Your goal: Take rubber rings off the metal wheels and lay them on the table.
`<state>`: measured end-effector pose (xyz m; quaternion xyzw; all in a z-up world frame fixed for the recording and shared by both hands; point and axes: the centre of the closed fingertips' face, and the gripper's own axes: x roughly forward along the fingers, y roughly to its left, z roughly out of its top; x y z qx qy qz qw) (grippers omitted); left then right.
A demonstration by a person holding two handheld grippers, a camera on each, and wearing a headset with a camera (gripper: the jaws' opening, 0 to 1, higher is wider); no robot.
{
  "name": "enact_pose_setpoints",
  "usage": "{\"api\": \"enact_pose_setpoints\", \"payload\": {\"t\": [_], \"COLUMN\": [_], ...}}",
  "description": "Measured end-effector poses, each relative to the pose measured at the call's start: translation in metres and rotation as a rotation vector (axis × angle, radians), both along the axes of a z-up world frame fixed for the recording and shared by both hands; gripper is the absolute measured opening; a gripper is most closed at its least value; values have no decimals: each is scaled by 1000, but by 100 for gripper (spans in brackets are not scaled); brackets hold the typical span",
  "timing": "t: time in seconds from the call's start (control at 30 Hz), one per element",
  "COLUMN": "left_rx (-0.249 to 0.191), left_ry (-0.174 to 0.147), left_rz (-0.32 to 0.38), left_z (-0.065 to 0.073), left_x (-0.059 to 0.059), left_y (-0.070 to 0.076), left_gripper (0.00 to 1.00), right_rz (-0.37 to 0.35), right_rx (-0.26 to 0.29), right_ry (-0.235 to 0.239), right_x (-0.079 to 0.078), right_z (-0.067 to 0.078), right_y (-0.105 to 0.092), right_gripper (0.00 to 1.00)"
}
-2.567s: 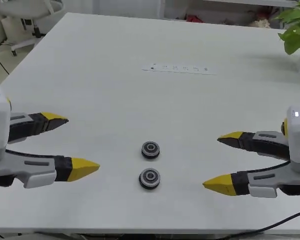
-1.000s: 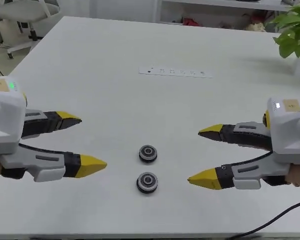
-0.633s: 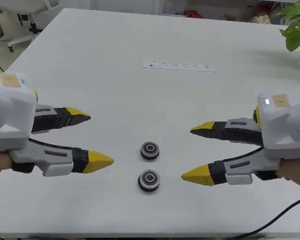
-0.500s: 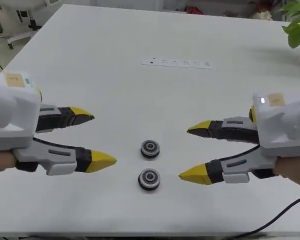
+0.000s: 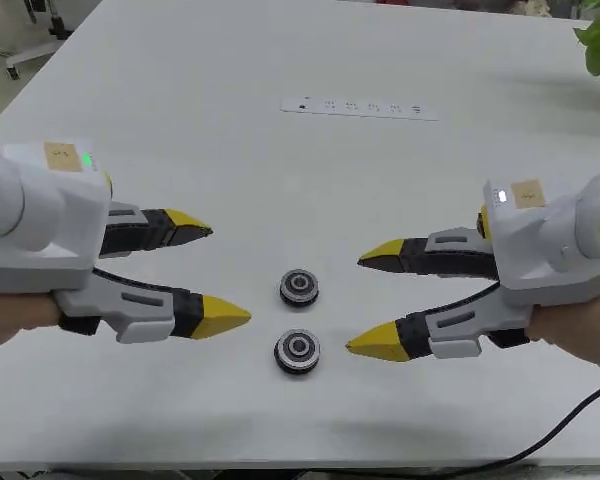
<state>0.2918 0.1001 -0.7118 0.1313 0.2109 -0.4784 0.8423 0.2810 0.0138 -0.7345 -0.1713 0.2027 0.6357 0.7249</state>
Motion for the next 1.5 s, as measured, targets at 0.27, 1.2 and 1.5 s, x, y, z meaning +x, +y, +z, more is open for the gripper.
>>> {"api": "enact_pose_setpoints", "payload": {"t": [0.27, 1.2, 1.5], "left_rx": [10, 47, 60], "left_ry": [19, 80, 90], "left_rz": [-51, -175, -229], "left_z": [-11, -51, -60], "left_x": [-2, -18, -26], "left_y": [-12, -39, -52], "left_gripper": [60, 46, 41], "right_rz": [20, 131, 130], "right_rx": [-1, -44, -43], "right_ry": [17, 30, 37], "right_x": [-2, -16, -16], "right_z": [-9, -47, -50], "right_y": [5, 20, 21], "right_gripper": [52, 41, 39]}}
